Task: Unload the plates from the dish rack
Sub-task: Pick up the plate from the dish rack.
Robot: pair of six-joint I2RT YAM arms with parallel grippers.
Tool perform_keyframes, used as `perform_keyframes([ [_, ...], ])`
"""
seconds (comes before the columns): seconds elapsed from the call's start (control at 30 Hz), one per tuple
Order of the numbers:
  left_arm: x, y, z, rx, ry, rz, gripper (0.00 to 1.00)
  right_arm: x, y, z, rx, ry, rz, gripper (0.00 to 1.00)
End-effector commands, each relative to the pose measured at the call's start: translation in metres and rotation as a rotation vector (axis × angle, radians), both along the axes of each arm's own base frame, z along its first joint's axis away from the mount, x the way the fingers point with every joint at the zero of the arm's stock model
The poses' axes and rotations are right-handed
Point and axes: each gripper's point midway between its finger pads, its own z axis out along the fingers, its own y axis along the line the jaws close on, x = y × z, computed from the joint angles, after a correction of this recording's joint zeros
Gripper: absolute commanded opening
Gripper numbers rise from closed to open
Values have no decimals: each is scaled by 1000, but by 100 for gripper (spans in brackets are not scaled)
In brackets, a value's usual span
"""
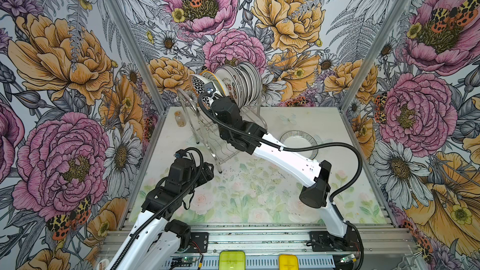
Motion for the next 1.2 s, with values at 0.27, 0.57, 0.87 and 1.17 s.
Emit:
perform_keyframes([
  [0.27, 4, 6, 10, 4, -24, 27, 87, -28, 17, 59, 129, -182, 36, 0],
  [0.57, 7, 8, 15, 4, -33, 44, 87, -40, 15, 75, 137, -256, 5, 0],
  [0.87, 10, 8, 17, 4, -33, 43, 87, -42, 3, 85, 128, -339, -95, 0],
  [1.17, 14, 6, 23, -1, -42, 40, 87, -43, -21, 101, 261, -455, -239, 0],
])
